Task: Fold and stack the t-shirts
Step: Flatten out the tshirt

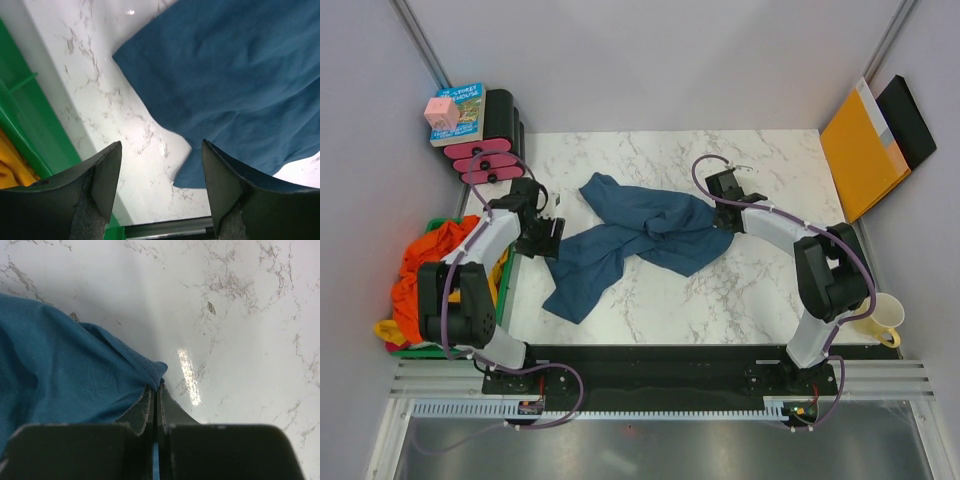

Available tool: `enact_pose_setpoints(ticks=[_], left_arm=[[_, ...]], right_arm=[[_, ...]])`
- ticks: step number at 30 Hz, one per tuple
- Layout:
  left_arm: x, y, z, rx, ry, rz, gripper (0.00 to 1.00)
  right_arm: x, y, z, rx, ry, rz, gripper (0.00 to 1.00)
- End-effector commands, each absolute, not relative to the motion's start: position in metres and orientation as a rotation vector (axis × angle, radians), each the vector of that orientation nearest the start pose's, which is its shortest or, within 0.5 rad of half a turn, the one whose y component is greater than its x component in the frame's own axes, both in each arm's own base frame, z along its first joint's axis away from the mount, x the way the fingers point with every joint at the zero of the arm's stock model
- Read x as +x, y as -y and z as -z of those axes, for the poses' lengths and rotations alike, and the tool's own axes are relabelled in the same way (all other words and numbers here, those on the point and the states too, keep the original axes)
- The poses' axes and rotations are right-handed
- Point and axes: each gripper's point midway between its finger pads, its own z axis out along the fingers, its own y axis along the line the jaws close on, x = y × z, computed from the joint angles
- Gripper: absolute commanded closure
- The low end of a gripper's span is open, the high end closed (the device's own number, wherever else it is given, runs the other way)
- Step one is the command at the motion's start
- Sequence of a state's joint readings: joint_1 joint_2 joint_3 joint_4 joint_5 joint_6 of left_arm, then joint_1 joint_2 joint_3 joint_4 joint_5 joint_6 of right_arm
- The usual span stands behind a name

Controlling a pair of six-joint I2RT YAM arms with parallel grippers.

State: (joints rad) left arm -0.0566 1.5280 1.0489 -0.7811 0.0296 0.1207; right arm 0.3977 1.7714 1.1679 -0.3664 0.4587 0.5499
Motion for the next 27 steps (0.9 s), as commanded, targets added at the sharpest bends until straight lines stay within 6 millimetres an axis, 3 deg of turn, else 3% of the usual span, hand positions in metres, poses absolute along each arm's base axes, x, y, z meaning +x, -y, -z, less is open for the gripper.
enact_pose_setpoints(ticks=[1, 10, 14, 17, 18, 20, 23, 24, 27], left_arm=[[0.33, 0.03, -0.08, 0.289, -2.693, 0.112, 0.29], [0.328, 0.031, -0.031, 0.27, -2.825, 0.134, 0.39], [0.329, 0.031, -0.028, 0.271, -2.831, 0.139, 0.48], [0.331, 0.032, -0.03, 0.269, -2.826, 0.145, 0.69], [0.331, 0.032, -0.03, 0.269, -2.825, 0.141, 0.94], [0.332, 0.028, -0.03, 0.262, -2.824, 0.112, 0.98], [0.343, 0.023, -0.05, 0.254, -2.749, 0.062, 0.98], [0.349, 0.022, -0.069, 0.254, -2.688, 0.05, 0.98], [0.376, 0.016, -0.134, 0.254, -2.51, -0.001, 0.98]], right_arm=[[0.409, -0.112, -0.073, 0.346, -2.358, 0.124, 1.0], [0.41, -0.111, -0.082, 0.327, -2.348, 0.121, 1.0], [0.411, -0.109, -0.084, 0.319, -2.343, 0.14, 1.0], [0.411, -0.109, -0.084, 0.316, -2.343, 0.143, 1.0], [0.411, -0.109, -0.084, 0.316, -2.343, 0.143, 1.0], [0.41, -0.107, -0.084, 0.322, -2.342, 0.152, 1.0], [0.412, -0.105, -0.092, 0.332, -2.319, 0.164, 1.0], [0.415, -0.102, -0.1, 0.332, -2.304, 0.175, 1.0], [0.44, -0.083, -0.156, 0.403, -2.206, 0.155, 1.0]])
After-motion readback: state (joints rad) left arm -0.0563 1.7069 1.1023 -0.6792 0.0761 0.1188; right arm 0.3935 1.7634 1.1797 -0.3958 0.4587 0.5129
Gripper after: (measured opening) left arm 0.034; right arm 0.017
